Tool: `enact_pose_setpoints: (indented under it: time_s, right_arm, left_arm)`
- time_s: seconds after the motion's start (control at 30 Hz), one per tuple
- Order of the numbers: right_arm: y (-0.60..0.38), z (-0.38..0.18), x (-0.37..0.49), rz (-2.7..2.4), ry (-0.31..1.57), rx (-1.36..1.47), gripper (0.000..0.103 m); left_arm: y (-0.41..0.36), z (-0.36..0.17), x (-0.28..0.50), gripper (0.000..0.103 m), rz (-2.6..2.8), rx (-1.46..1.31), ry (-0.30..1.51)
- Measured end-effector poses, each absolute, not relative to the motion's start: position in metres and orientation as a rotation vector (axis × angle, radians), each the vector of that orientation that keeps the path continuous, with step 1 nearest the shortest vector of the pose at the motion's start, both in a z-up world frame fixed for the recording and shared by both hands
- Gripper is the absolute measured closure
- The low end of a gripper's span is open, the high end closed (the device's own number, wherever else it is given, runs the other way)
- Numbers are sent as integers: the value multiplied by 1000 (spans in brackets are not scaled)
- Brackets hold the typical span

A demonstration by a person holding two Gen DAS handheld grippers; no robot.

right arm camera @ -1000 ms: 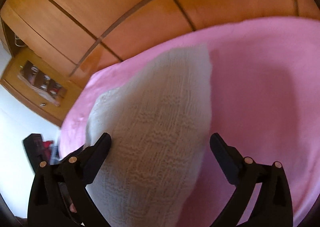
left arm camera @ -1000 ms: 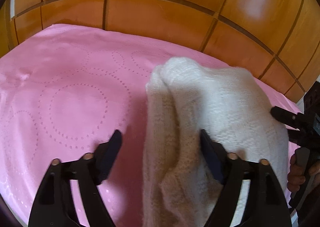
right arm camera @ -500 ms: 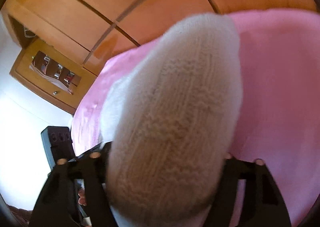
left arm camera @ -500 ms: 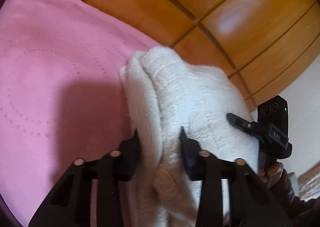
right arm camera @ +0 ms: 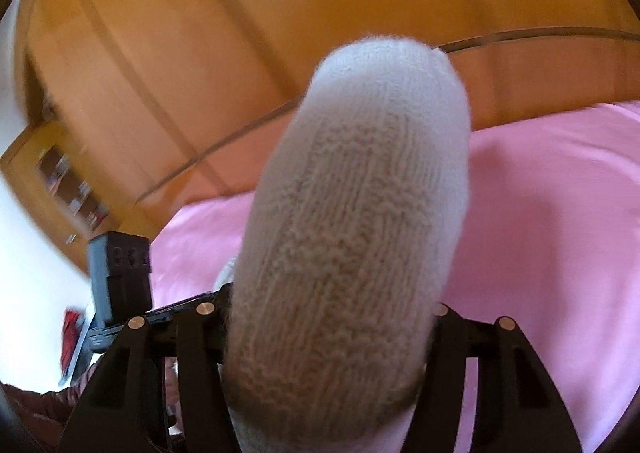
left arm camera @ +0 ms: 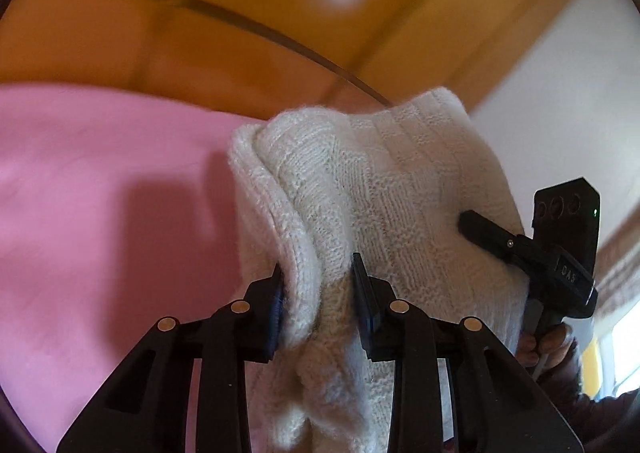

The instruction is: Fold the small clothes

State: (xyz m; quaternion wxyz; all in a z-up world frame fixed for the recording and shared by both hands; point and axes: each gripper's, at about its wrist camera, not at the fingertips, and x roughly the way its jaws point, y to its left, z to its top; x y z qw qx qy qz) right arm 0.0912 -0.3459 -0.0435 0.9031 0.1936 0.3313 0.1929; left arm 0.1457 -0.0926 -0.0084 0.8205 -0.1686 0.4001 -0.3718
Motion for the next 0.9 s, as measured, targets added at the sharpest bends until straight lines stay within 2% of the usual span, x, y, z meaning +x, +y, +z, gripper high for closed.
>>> enact_pose_setpoints:
  time_s: [0.13, 0.23, 0.3, 0.43, 0.47, 0.5, 0.53, 0.6, 0.73, 0.8, 0.83, 0.87, 0.9]
  right_arm:
    - [-421, -70, 90, 201, 702, 444, 44]
    - [-454, -102, 92, 88, 761, 496, 33]
    - [-473, -127, 88, 44, 803, 591, 24]
    - [-472, -119, 63, -17, 723, 563, 23]
    - [-465, -109, 55, -55, 683, 521, 27]
    - [-463, -100, 49, -79, 650, 483, 38]
    - [-455, -90, 41, -95, 613, 449, 44]
    - [-437, -85, 36, -83, 594, 429, 67]
    - [-395, -113, 56, -133, 730, 240, 67]
    - [-390, -115, 57, -169, 726, 234, 66]
    - [-388, -110, 57, -182, 728, 235, 65]
    - [-384, -105, 57, -189, 720, 239, 57]
    - [-388, -105, 49, -184, 715, 245, 51]
  left_arm:
    - [-182, -10, 166, 74, -836, -233, 904]
    - [-243, -25, 170, 82, -780, -61, 942]
    - [-262, -39, 176, 82, -732, -1, 968]
    - [-271, -38, 168, 82, -674, 59, 916]
    - [-275, -39, 166, 82, -657, 81, 899]
    - [-278, -39, 164, 82, -634, 102, 882]
    - [-275, -39, 167, 82, -617, 107, 877]
    - [-275, -40, 167, 82, -592, 91, 881]
    - [-271, -45, 164, 82, -548, 119, 872]
    - [-270, -48, 167, 77, -530, 116, 876]
    - [-264, -45, 165, 70, -518, 107, 878]
    - [-259, -40, 162, 62, -506, 99, 876]
    - [-253, -35, 157, 58, -488, 99, 865]
